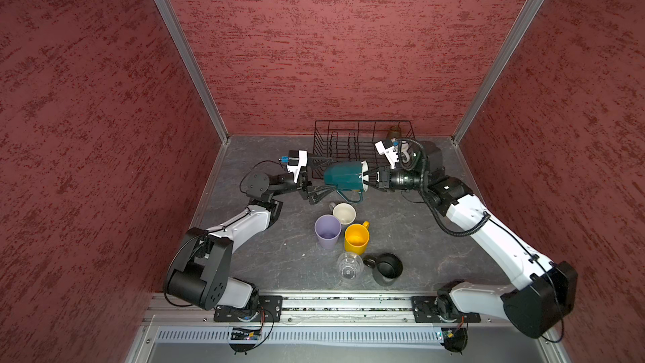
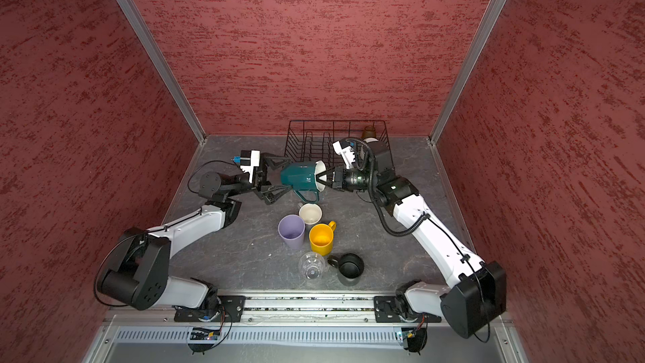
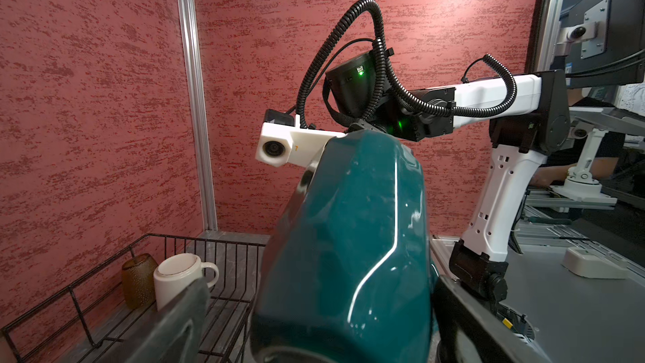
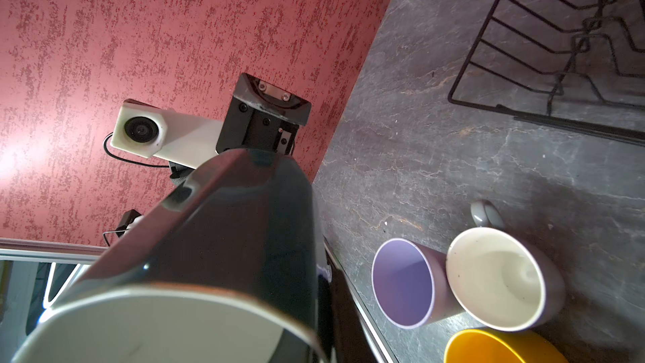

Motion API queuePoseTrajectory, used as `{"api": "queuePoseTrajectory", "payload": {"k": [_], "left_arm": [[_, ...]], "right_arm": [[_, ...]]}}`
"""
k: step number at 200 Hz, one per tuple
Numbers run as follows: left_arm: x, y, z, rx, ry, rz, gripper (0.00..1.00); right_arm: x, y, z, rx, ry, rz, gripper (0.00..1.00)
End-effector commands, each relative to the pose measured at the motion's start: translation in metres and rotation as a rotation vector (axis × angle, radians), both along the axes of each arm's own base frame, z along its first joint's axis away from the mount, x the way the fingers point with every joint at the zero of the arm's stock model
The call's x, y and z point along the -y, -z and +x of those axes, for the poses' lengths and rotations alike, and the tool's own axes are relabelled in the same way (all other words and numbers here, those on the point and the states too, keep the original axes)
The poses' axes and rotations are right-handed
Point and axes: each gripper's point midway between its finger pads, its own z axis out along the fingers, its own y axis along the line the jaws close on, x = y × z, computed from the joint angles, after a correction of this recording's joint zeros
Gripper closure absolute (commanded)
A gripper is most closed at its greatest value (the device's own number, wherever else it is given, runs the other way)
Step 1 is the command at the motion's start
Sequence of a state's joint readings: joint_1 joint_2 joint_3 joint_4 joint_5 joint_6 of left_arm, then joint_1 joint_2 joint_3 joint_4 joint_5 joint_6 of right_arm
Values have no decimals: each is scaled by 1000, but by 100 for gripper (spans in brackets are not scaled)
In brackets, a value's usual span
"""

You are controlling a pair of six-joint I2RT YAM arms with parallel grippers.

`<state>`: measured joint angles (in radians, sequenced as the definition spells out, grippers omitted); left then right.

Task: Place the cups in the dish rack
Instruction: 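Grasp the green mug's body with the left gripper beside the right gripper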

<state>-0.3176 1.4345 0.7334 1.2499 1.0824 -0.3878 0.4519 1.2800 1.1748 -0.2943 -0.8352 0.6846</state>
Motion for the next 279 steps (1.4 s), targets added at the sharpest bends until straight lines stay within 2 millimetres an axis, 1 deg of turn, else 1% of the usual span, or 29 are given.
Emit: {"api": "queuePoseTrajectory", "payload": {"k": [1, 46, 109, 182, 238, 279], "left_arm": [[3, -4, -1, 16, 20, 1, 0], [6, -3, -8, 10, 85, 8, 0], [7, -4, -8, -4, 117, -1, 0], [9, -4, -9, -2, 124, -1, 1], [8, -8, -9, 3, 122, -5, 6], [9, -11, -6, -30, 130, -11, 16]], "right_arm": [[-8, -42, -13, 137, -73, 90, 100], [-16, -42, -15, 133, -95, 113, 100], [-28, -38, -16, 118, -117, 131, 100], [-40, -34, -14, 103, -129, 147, 100], [-45, -30, -10, 78, -130, 164, 100], [-47, -25, -9, 55, -122, 187, 100]]}}
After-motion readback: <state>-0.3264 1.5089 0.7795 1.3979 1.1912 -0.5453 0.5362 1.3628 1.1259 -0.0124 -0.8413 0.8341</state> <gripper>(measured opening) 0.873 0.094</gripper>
